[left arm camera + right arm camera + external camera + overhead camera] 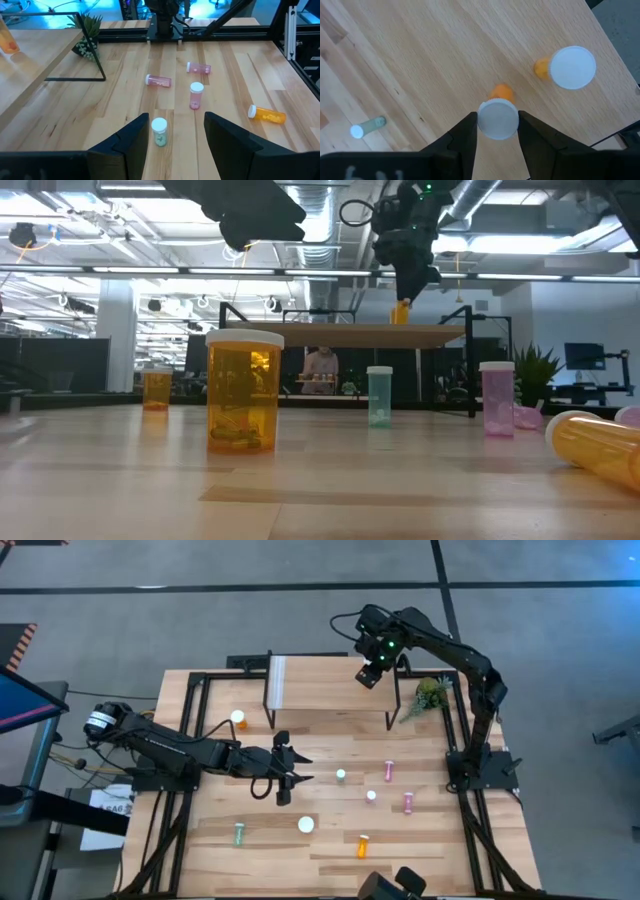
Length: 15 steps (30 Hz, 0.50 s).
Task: Pick and place medicine bottles onto shelf by color
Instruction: Put the right small orange pill bottle on the shelf aligned with the small orange pill bottle
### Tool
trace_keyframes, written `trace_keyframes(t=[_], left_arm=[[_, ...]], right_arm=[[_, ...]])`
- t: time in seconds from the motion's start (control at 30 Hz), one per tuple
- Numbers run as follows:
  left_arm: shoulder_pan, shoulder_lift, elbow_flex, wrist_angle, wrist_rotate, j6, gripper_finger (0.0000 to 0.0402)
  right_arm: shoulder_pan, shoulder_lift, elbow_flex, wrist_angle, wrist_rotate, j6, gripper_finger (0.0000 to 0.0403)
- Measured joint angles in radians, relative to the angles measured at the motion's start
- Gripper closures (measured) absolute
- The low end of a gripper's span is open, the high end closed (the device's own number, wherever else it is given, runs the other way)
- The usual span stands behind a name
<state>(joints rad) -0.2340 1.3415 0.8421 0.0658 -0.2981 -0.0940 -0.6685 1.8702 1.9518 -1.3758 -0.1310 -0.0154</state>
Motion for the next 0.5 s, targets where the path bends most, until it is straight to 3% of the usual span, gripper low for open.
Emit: trace_keyframes(t=[0.5], left_arm=[[0.000, 0.000, 0.000, 0.000, -0.001, -0.008, 0.0221]], right_arm=[[0.000, 0.000, 0.000, 0.012, 0.000, 0.010, 0.0239]])
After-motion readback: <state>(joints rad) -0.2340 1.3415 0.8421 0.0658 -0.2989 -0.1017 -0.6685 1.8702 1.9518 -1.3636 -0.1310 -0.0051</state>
